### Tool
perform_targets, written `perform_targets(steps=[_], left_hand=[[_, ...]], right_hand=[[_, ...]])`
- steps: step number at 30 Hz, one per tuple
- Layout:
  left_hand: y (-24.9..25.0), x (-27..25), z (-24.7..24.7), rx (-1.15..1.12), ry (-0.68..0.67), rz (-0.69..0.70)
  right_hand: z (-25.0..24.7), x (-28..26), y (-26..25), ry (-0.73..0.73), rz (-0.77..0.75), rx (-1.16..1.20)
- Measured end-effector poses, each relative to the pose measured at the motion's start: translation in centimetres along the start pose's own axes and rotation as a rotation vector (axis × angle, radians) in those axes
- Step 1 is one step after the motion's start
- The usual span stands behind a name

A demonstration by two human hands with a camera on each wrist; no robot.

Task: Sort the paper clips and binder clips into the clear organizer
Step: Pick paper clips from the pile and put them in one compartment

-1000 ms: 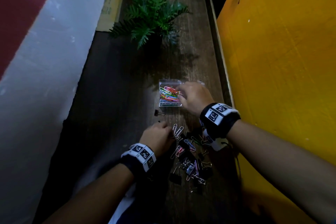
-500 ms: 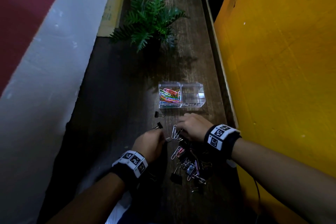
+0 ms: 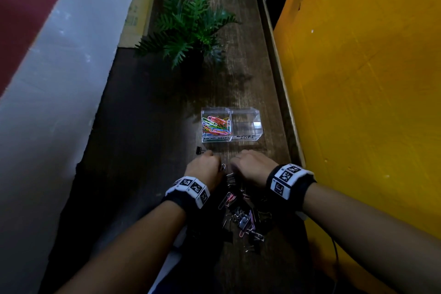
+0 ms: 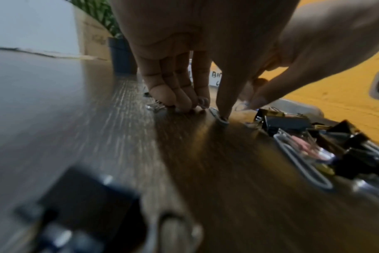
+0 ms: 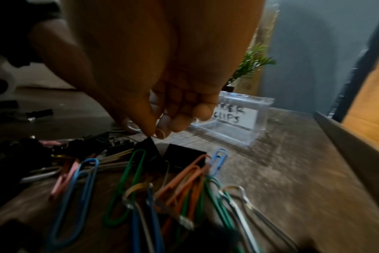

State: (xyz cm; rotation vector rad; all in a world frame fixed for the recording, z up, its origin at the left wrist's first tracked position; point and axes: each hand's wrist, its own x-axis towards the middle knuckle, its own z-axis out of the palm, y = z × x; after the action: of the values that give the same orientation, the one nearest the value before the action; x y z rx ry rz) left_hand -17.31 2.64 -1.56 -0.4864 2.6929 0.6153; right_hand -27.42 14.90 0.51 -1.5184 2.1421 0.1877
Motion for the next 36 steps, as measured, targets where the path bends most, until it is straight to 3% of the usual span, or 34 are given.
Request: perform_targets(steps=[5, 12, 19, 24, 30, 36], left_hand=[[0.1, 0.3, -0.1, -0.012, -0.044, -0.017], [0.1, 0.2, -0.2, 0.016, -0.076, 0.017], [-1.8, -1.3, 0.3, -0.06, -0.04, 0.105], [-3.2, -1.3, -1.5, -0.125, 0.112, 0.092], [-3.3, 0.7, -5.7, -0.117, 0.361, 0.227], [-2.5, 3.8, -7.8, -0.009, 0.452, 0.297]], right_hand=[[0.2, -2.4, 1.2, 0.162, 0.064, 0.22], [-0.3, -2.6, 0.8, 0.25, 0.116, 0.281], [-1.7, -0.7, -0.1, 0.442, 0.076, 0.305], [-3.7, 1.4, -0.2, 0.518, 0.112, 0.336], [-6.0, 2.8, 0.3, 0.553, 0.241, 0.402], [-7.3, 2.3, 1.4, 0.627, 0.371, 0.47]])
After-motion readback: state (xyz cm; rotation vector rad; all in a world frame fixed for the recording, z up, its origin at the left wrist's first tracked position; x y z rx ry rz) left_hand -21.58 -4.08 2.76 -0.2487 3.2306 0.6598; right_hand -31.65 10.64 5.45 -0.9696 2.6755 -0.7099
